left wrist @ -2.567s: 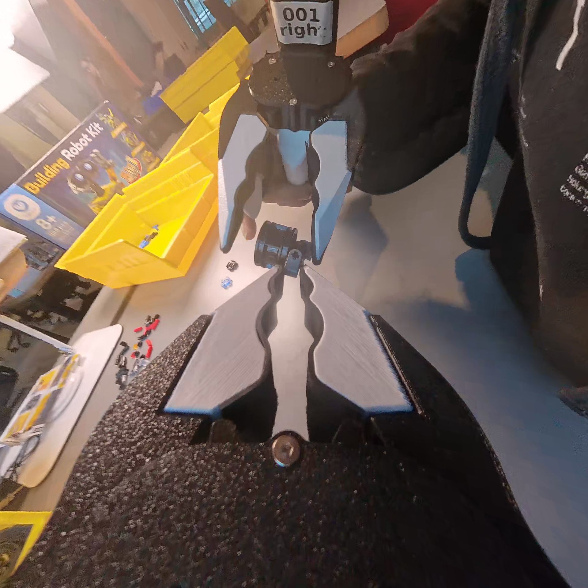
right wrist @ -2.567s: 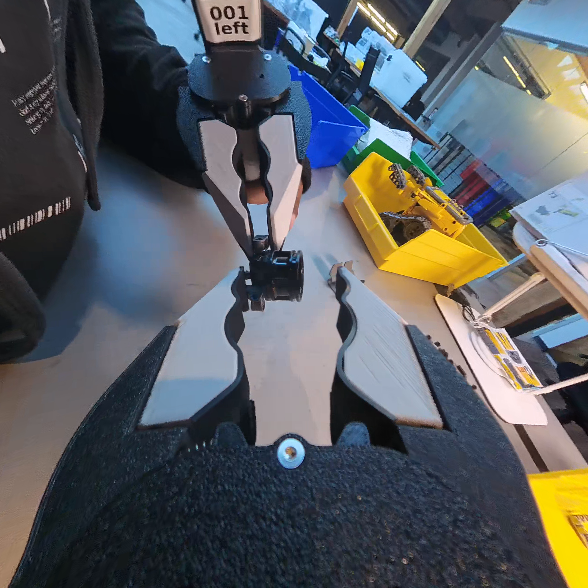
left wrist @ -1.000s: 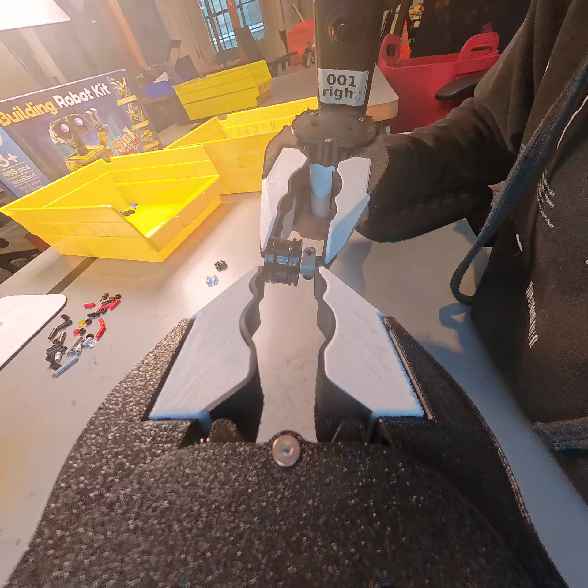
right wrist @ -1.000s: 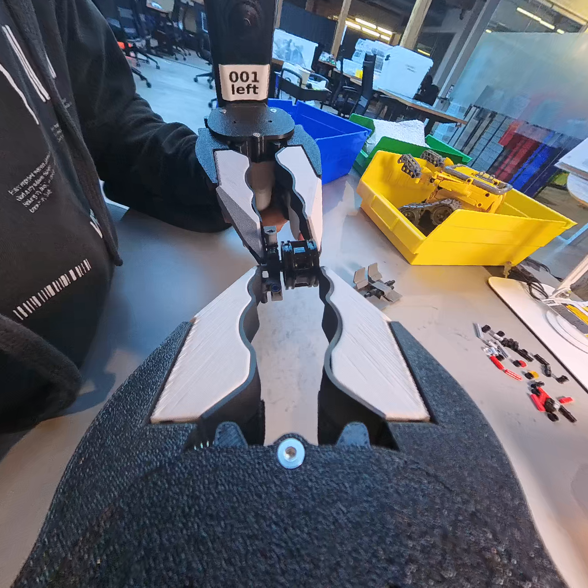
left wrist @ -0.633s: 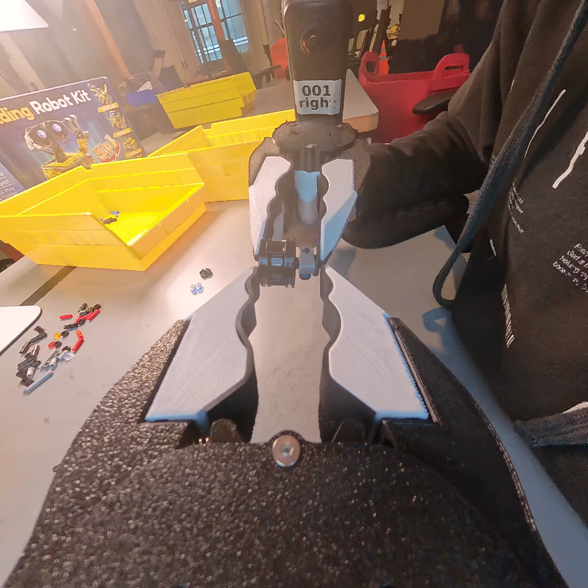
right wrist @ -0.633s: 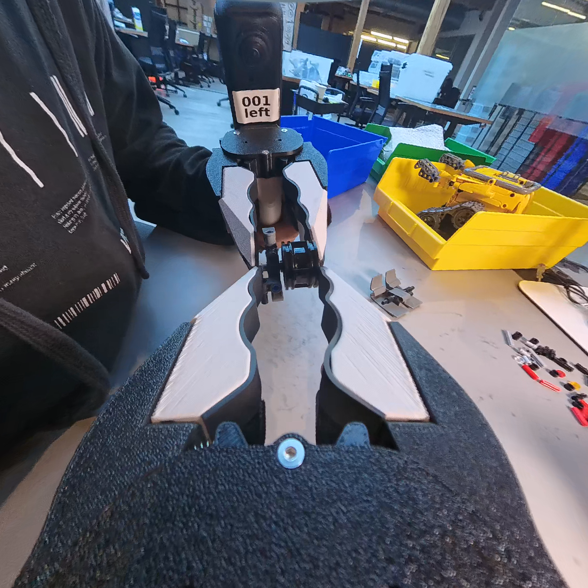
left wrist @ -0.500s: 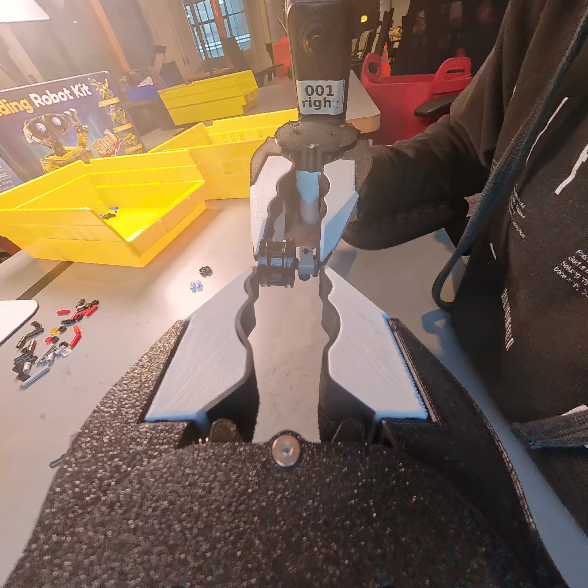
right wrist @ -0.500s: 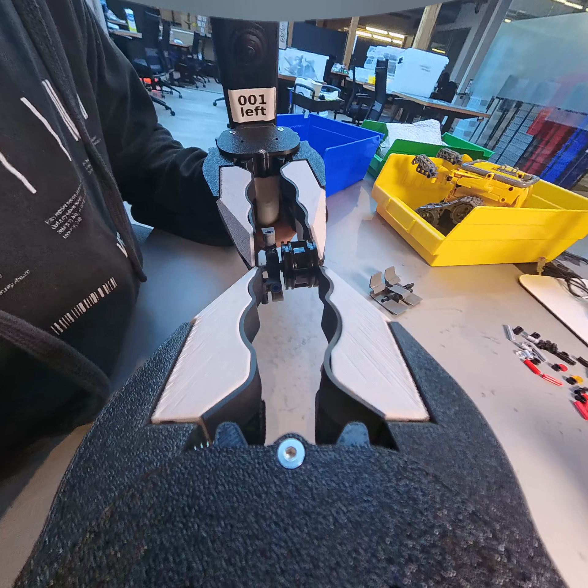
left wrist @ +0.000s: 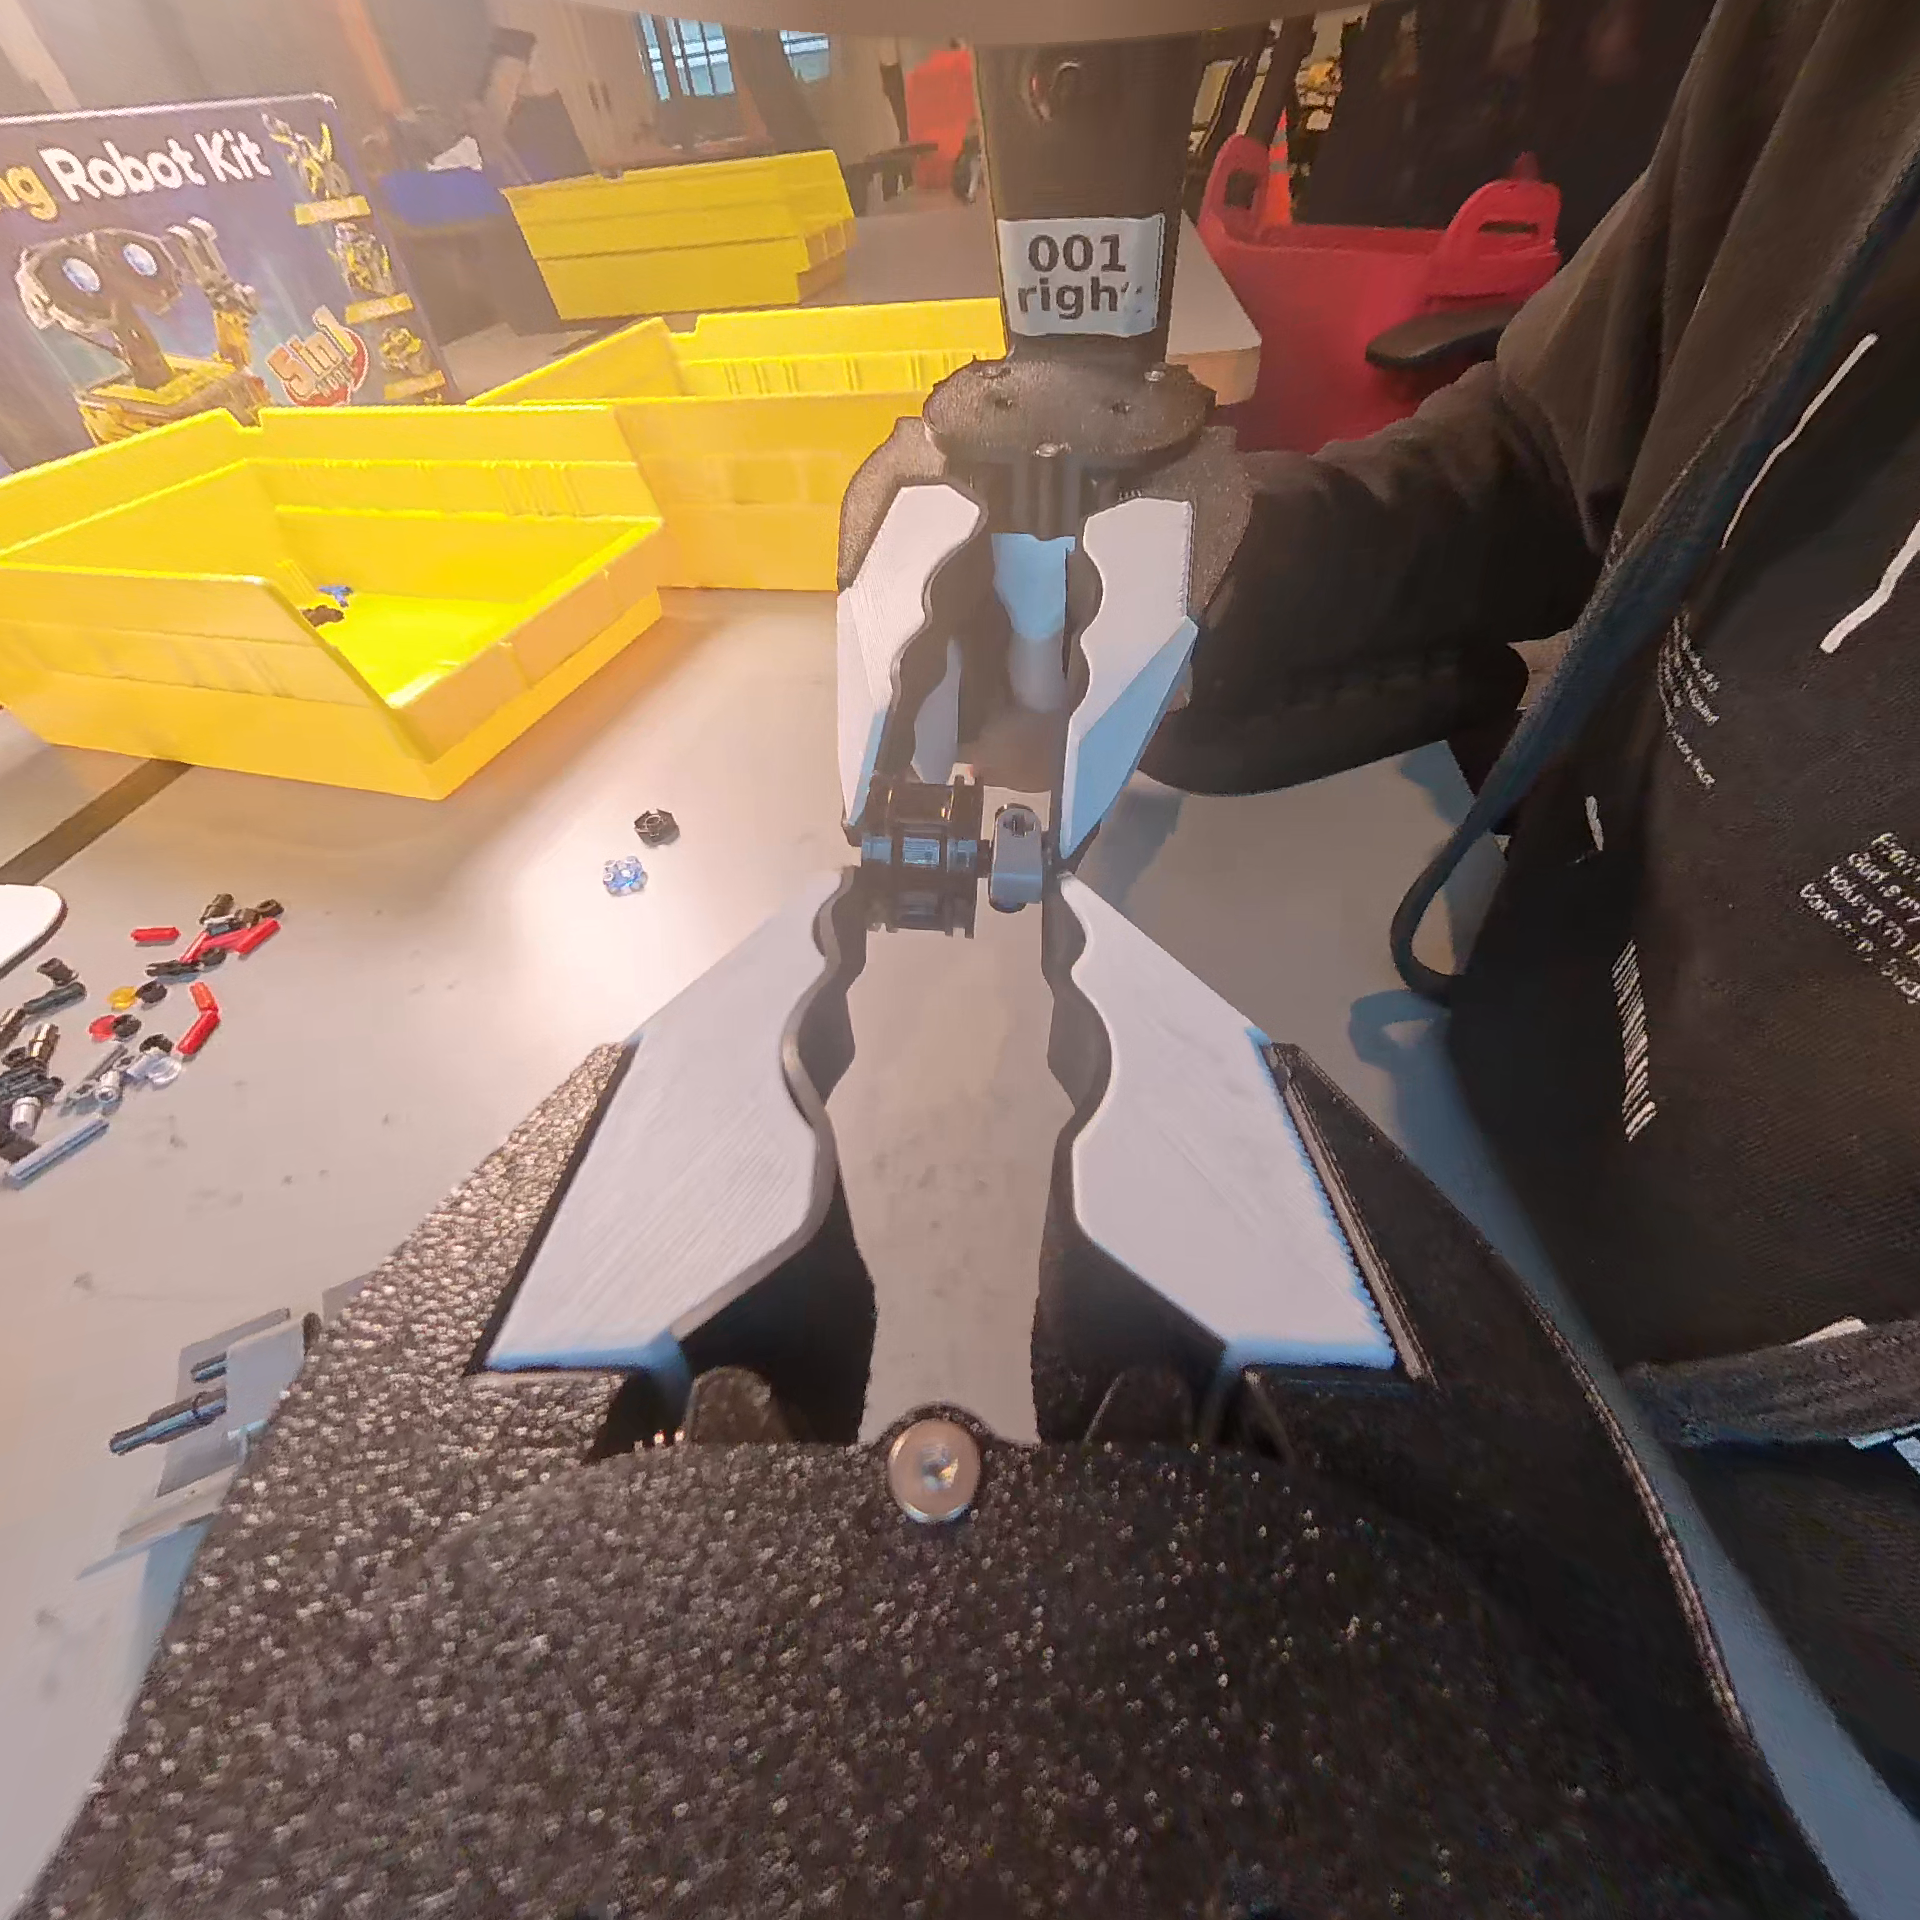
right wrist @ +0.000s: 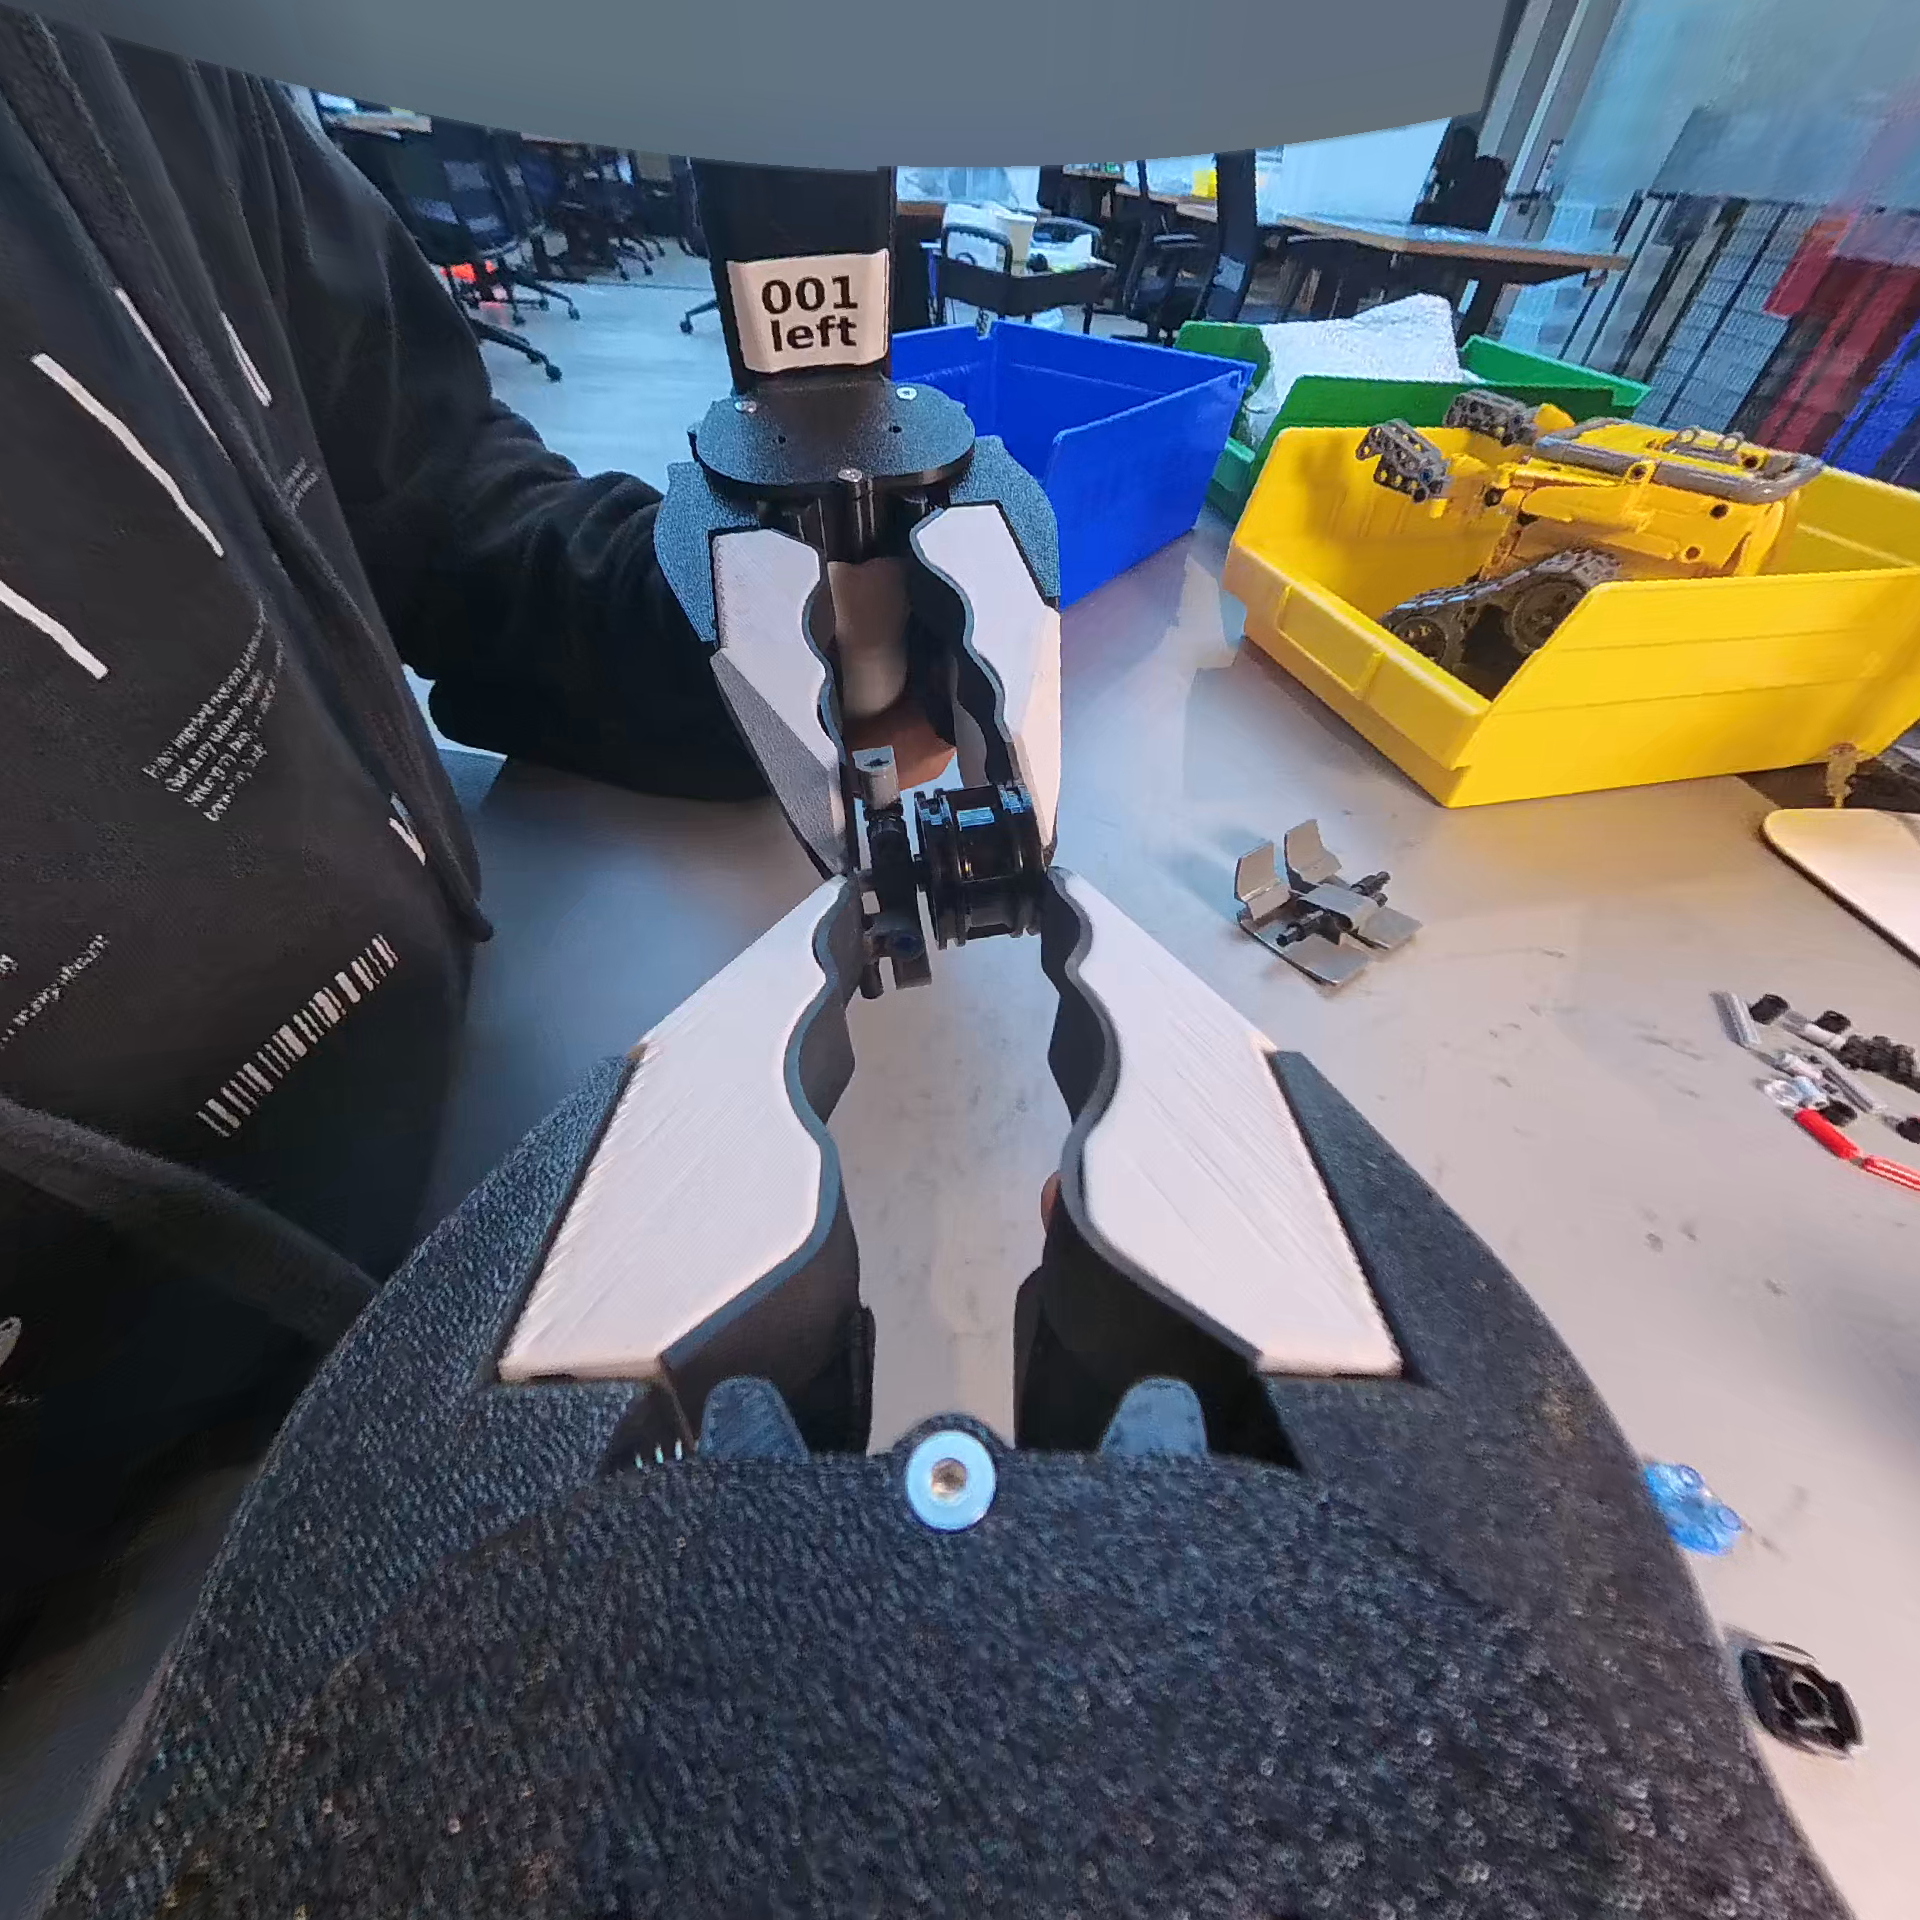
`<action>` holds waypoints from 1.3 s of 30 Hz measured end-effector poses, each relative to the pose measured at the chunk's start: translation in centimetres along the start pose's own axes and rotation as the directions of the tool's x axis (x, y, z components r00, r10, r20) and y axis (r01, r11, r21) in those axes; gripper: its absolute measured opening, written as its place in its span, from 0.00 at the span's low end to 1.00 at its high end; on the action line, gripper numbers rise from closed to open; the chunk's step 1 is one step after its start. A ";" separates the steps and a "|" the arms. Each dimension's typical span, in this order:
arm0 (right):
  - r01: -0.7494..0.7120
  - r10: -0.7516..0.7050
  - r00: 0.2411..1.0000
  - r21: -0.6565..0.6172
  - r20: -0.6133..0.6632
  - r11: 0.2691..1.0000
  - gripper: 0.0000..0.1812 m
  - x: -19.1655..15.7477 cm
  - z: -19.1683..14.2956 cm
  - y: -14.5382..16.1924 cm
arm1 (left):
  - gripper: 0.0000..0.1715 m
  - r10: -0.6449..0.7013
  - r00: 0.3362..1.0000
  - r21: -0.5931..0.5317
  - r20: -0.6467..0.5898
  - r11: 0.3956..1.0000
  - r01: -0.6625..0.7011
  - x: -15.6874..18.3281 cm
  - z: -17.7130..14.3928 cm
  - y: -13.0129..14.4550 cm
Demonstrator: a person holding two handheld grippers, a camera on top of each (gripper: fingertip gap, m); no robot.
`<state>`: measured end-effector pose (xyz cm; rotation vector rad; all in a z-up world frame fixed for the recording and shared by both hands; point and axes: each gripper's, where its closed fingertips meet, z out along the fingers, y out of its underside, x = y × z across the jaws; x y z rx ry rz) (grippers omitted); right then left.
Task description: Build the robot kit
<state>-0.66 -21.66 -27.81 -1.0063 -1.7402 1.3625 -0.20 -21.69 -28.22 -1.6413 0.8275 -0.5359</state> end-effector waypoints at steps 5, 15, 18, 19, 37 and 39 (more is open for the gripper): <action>-0.004 0.004 1.000 -0.018 -0.007 1.000 0.18 0.1 0.1 0.3 | 0.18 0.008 1.000 -0.020 0.018 1.000 -0.007 -0.2 0.0 0.3; -0.033 0.032 0.999 -0.027 -0.020 0.999 0.17 0.3 0.2 0.4 | 0.16 -0.010 1.000 -0.020 0.025 1.000 0.010 -0.2 0.1 0.4; -0.036 0.035 0.999 -0.032 -0.023 0.999 0.17 0.4 0.2 0.4 | 0.16 -0.012 1.000 -0.022 0.029 1.000 0.012 -0.3 0.1 0.4; -0.039 0.038 0.999 -0.031 -0.022 0.999 0.17 0.4 0.2 0.4 | 0.16 -0.014 0.999 -0.022 0.028 1.000 0.015 -0.3 0.1 0.4; -0.063 0.063 0.998 0.051 0.005 0.997 0.18 0.6 -0.4 -1.0 | 0.18 -0.239 0.967 0.065 -0.092 0.967 0.245 -0.2 0.0 -0.9; -0.049 0.049 0.999 0.047 -0.006 0.998 0.18 0.7 -0.4 -1.0 | 0.18 -0.238 0.967 0.064 -0.088 0.968 0.244 -0.2 0.0 -0.9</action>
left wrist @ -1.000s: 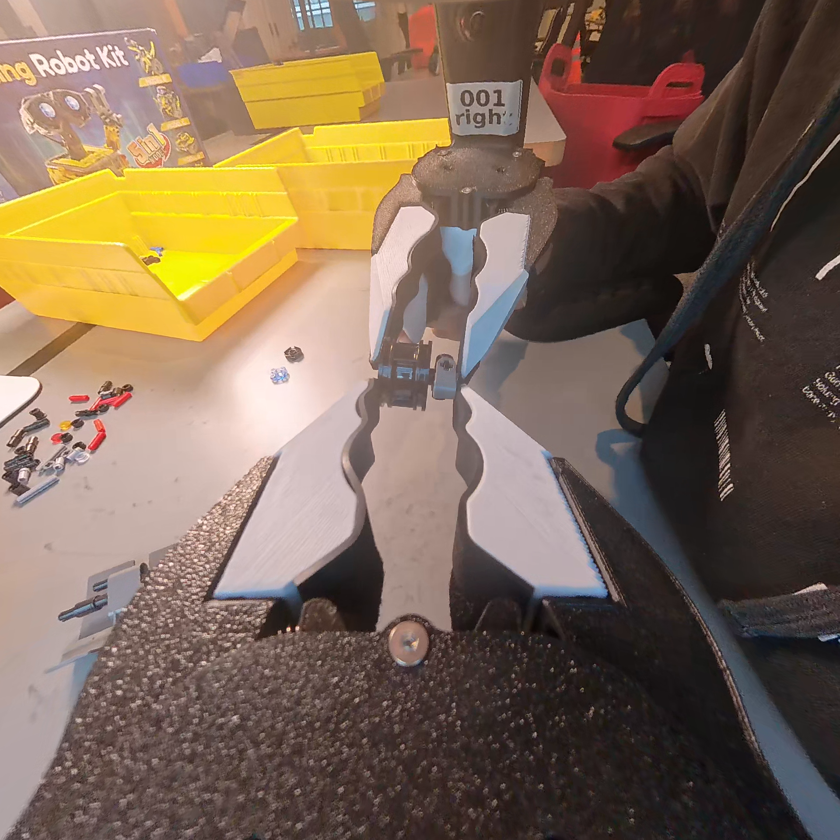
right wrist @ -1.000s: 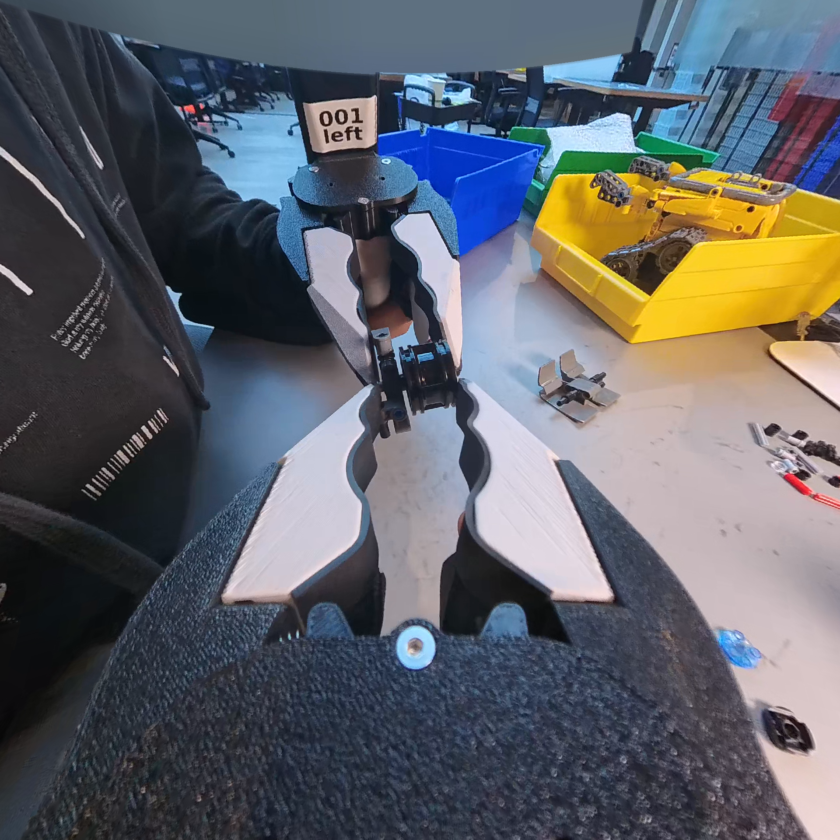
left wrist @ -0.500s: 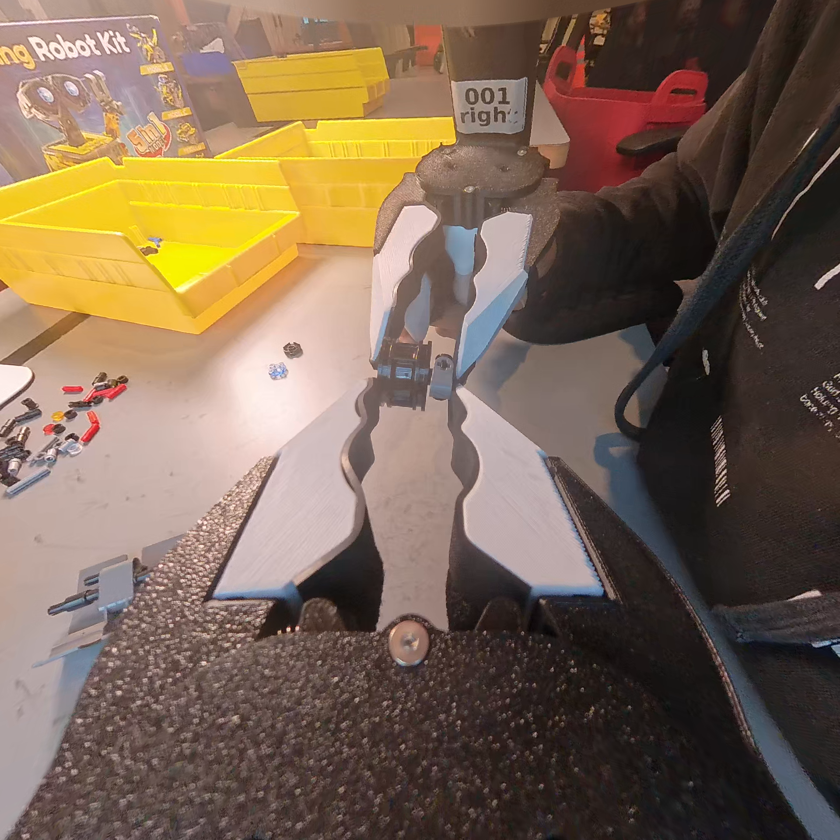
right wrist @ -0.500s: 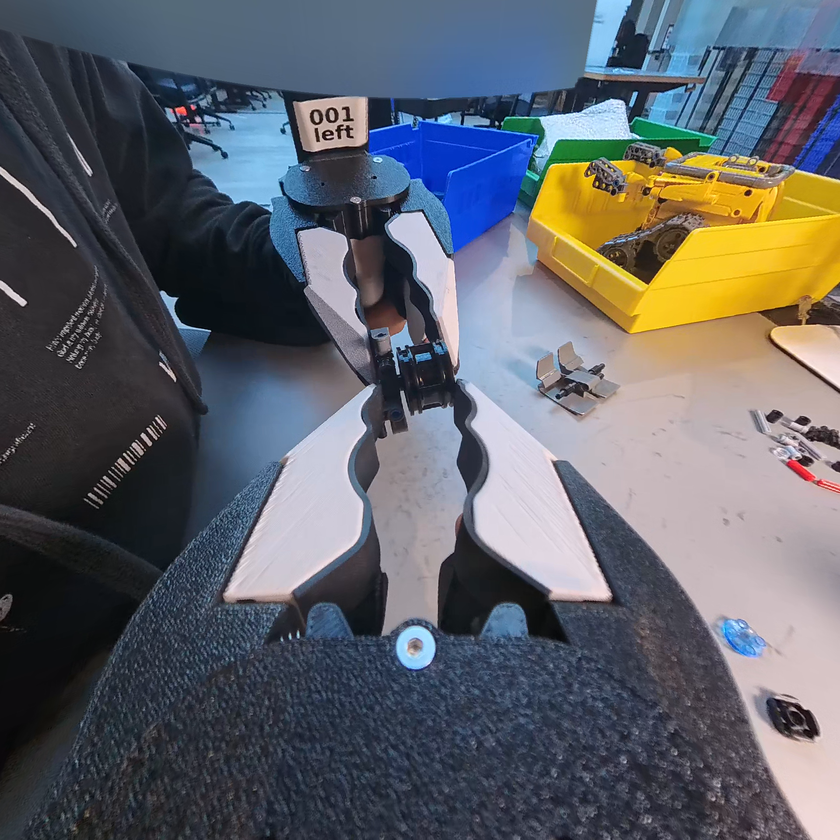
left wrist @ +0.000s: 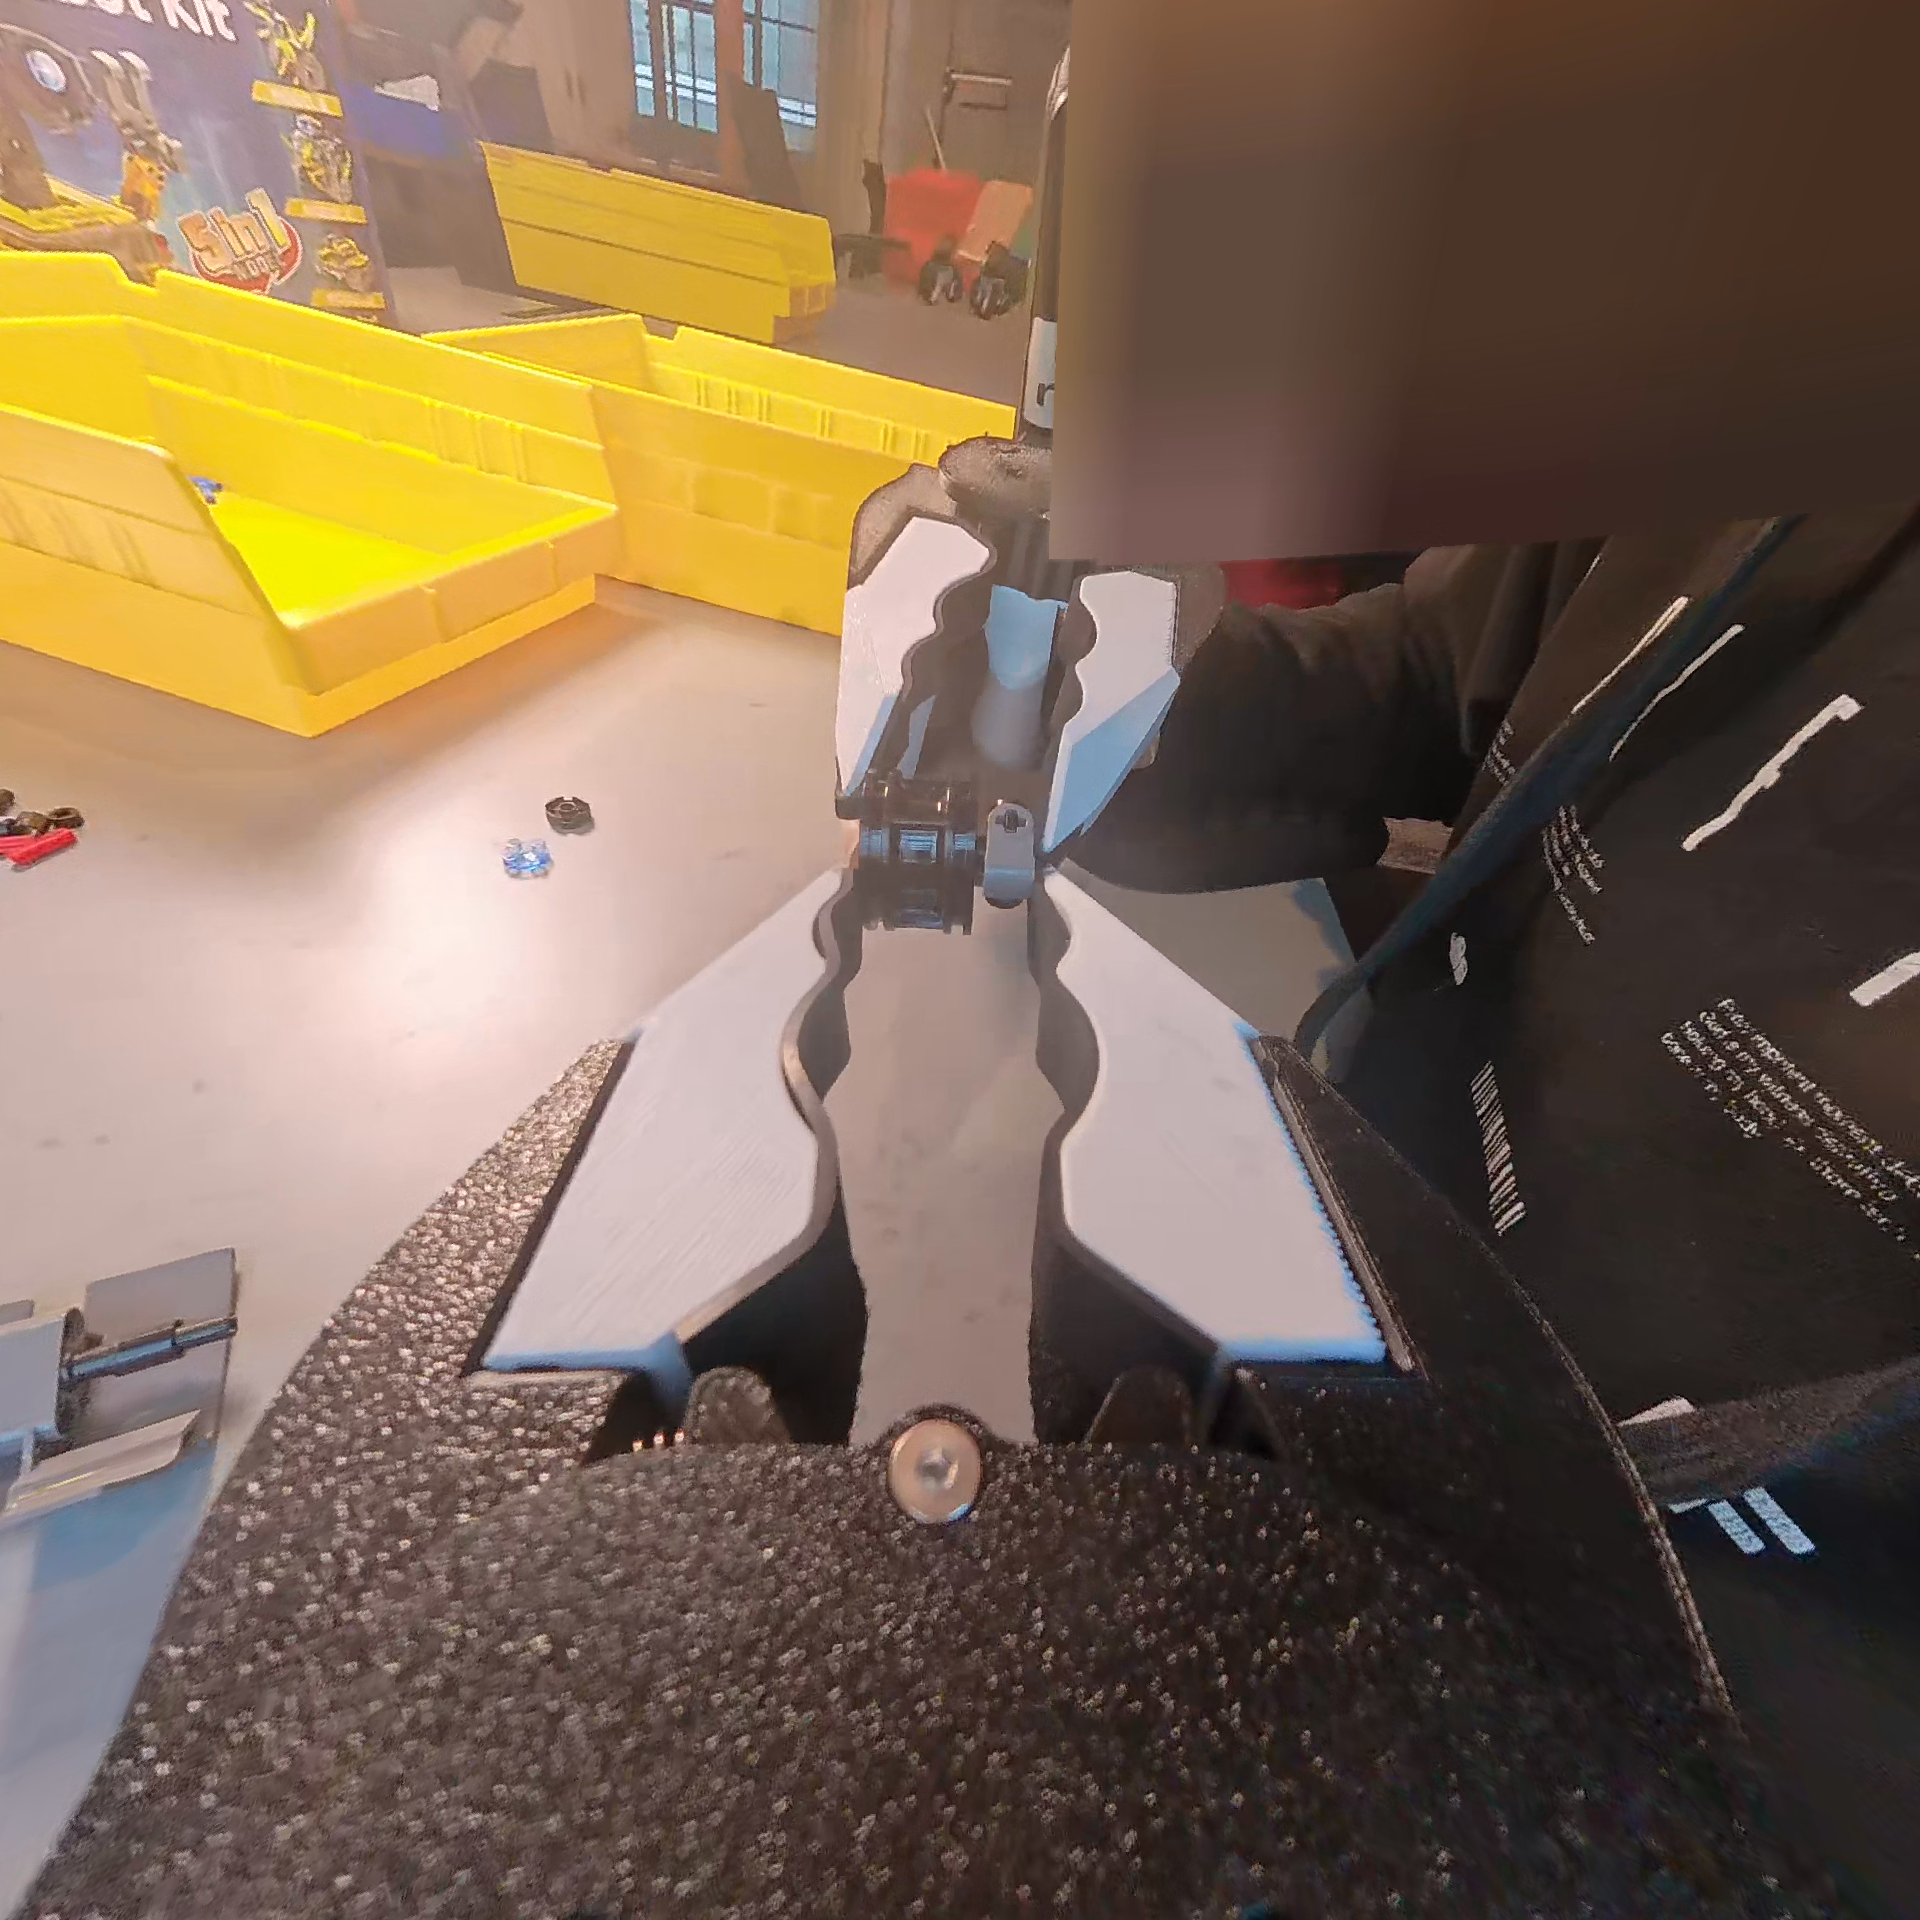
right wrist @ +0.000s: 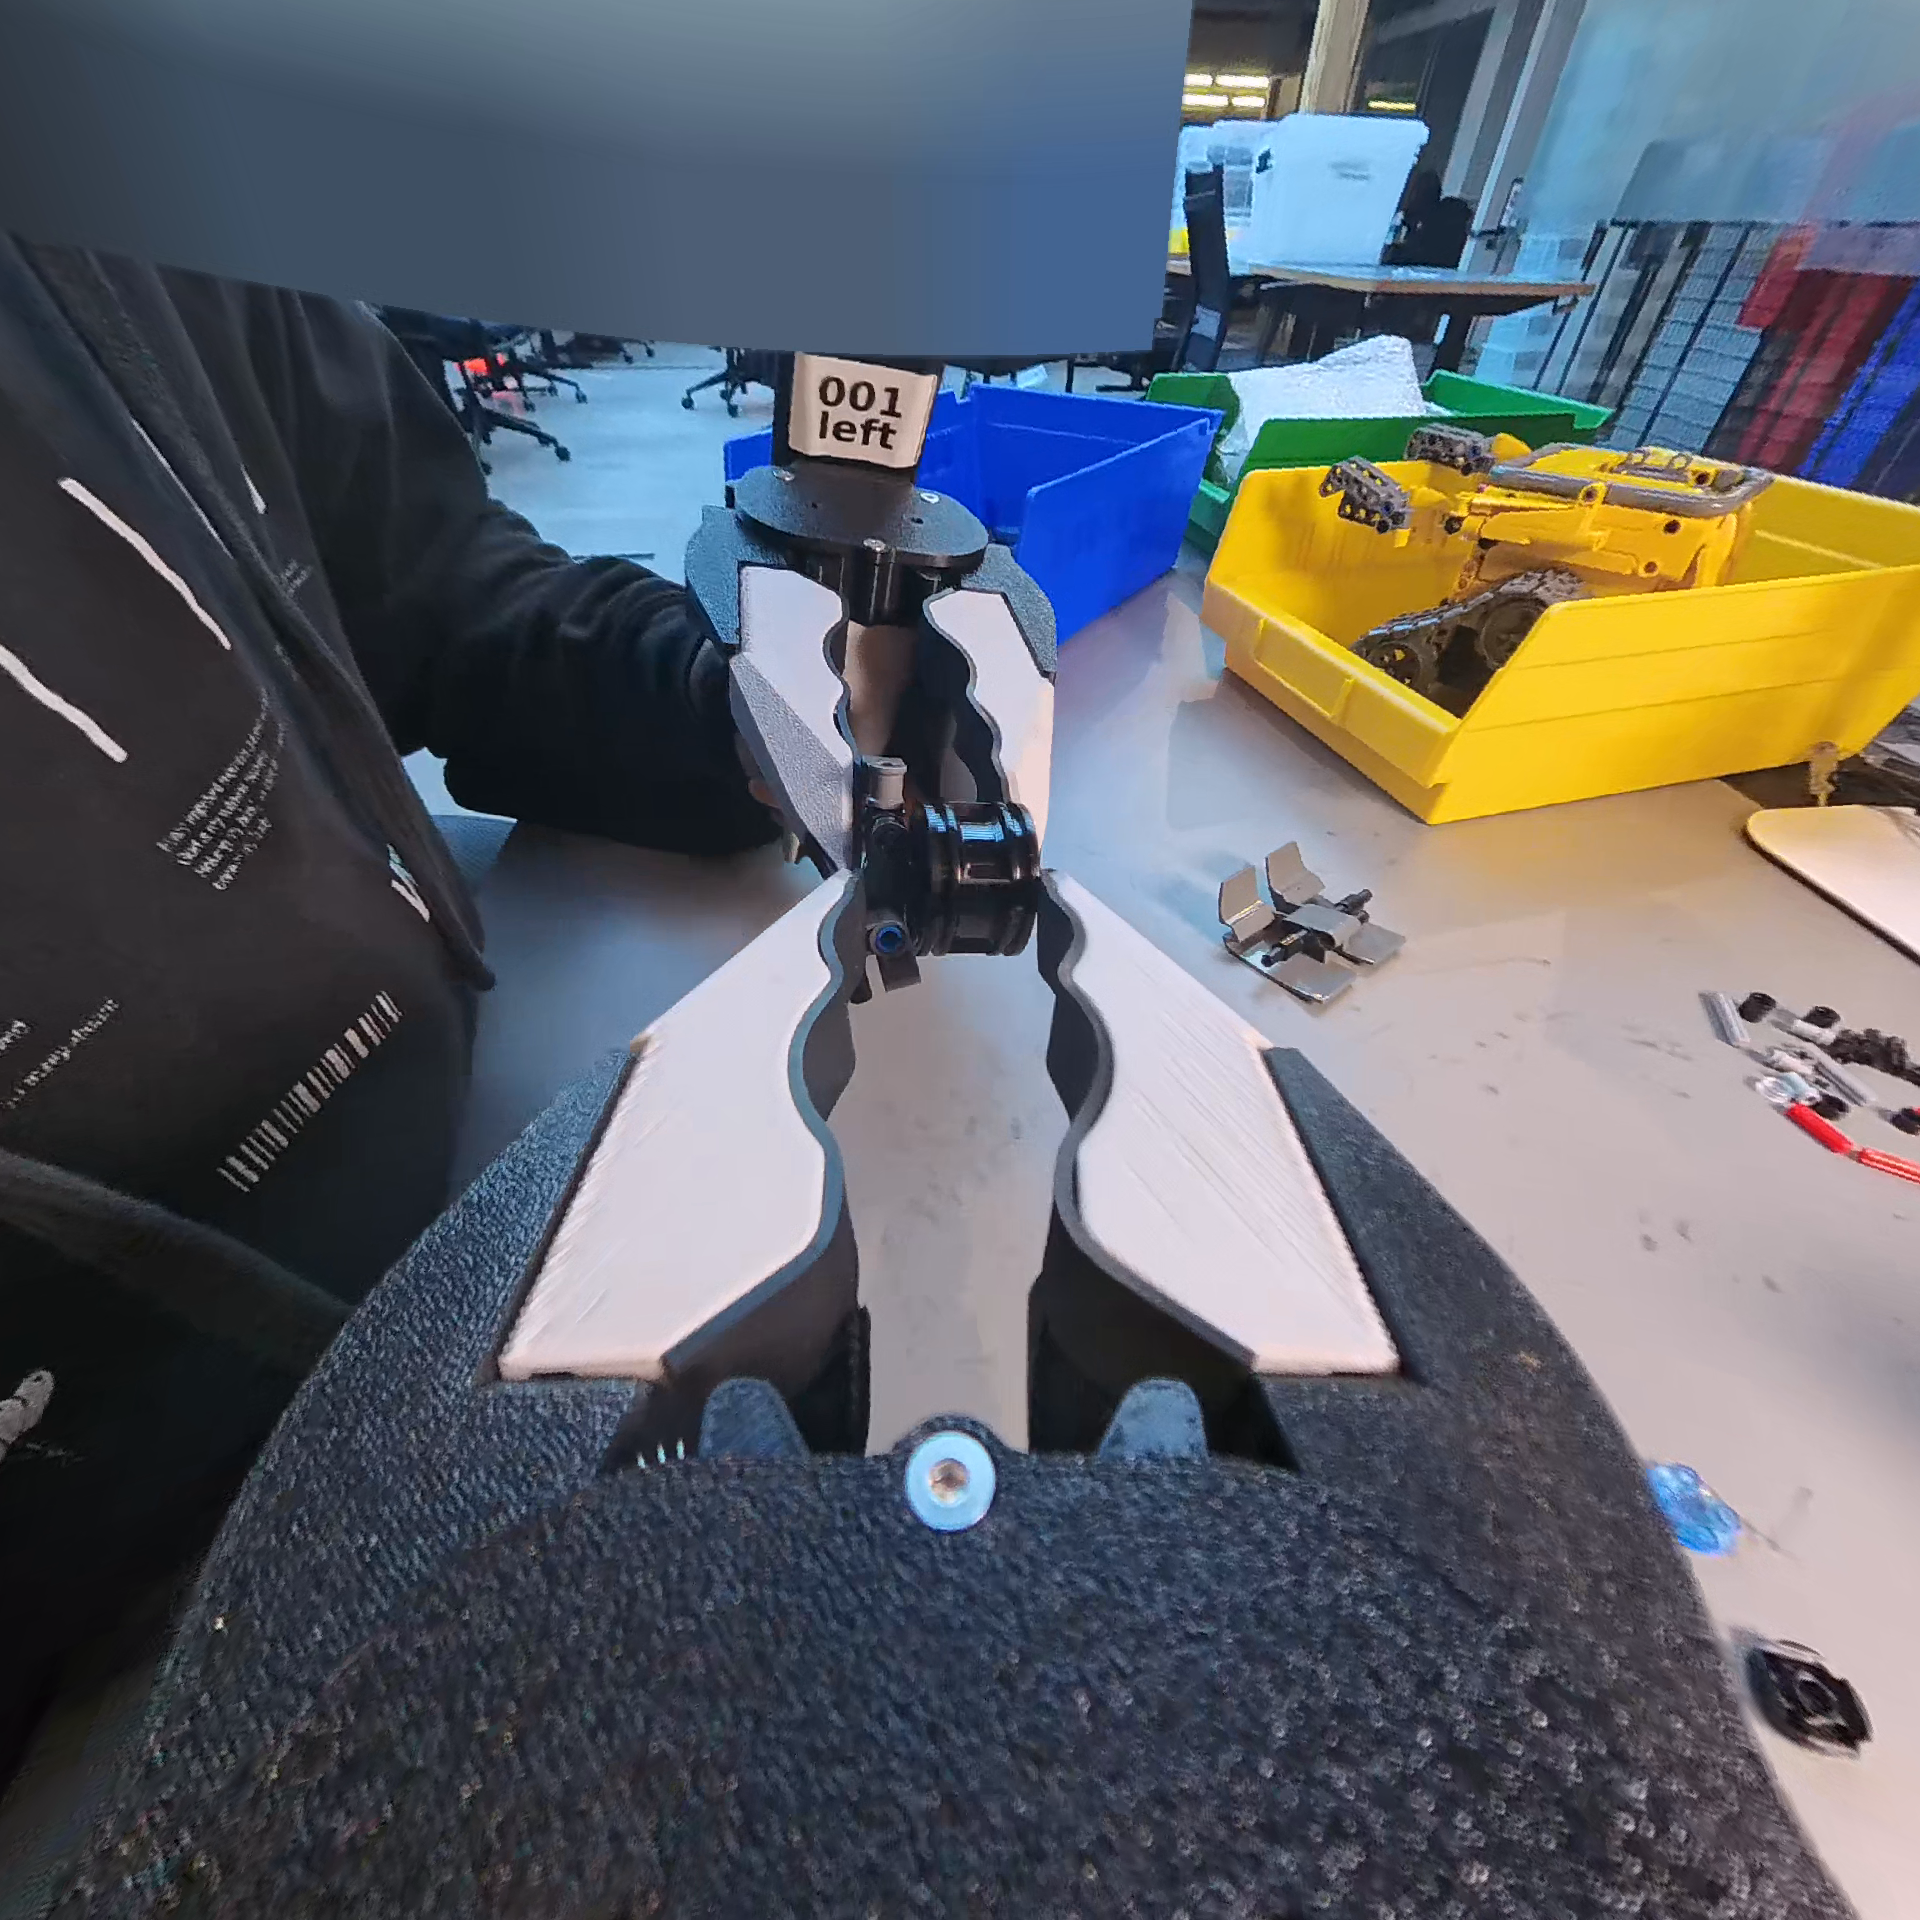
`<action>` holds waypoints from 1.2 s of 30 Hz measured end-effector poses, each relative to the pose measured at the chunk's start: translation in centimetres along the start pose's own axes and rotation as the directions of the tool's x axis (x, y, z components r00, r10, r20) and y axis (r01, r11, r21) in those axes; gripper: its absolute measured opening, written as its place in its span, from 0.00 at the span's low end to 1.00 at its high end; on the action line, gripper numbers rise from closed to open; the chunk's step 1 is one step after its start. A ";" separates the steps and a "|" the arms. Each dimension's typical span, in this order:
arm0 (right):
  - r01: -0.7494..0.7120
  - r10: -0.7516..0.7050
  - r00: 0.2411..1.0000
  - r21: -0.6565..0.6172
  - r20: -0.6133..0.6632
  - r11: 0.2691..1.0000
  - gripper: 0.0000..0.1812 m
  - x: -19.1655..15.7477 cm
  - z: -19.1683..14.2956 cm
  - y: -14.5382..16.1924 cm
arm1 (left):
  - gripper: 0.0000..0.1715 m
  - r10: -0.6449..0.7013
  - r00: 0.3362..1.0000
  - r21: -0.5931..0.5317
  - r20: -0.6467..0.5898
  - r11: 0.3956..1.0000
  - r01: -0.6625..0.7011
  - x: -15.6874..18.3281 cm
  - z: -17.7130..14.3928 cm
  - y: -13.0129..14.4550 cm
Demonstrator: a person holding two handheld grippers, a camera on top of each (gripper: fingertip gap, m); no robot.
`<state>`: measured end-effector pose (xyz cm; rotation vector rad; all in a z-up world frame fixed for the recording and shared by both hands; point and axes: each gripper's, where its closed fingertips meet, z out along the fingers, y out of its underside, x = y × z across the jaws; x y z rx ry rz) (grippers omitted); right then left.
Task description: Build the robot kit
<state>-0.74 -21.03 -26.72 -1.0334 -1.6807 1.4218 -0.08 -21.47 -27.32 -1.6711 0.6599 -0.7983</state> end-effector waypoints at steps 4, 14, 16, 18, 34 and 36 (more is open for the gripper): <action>0.058 -0.060 0.997 -0.035 -0.053 0.998 0.19 0.6 -0.1 0.3 | 0.18 0.007 0.999 -0.023 0.040 1.000 -0.006 -0.5 0.1 0.3; 0.045 -0.046 0.997 -0.016 -0.062 0.999 0.18 0.7 0.0 0.2 | 0.18 0.035 0.996 -0.036 0.085 0.999 -0.032 -0.6 0.0 0.1; 0.039 -0.041 0.997 -0.028 -0.069 0.999 0.18 0.7 0.1 0.3 | 0.18 0.055 0.993 -0.047 0.102 0.998 -0.051 -0.7 0.0 0.2; 0.030 -0.033 0.997 -0.040 -0.070 0.999 0.18 0.8 0.2 0.7 | 0.18 0.073 0.990 -0.062 0.119 0.996 -0.066 -0.8 0.0 0.5; 0.086 -0.087 0.985 -0.013 -0.151 0.996 0.16 1.0 0.0 -0.6 | 0.17 0.216 0.949 -0.046 0.230 0.976 -0.211 -1.2 -0.3 -0.8; 0.137 -0.135 0.976 -0.003 -0.172 0.991 0.10 0.8 -0.2 -1.1 | 0.17 0.309 0.907 -0.059 0.287 0.950 -0.305 -1.3 -0.5 -1.6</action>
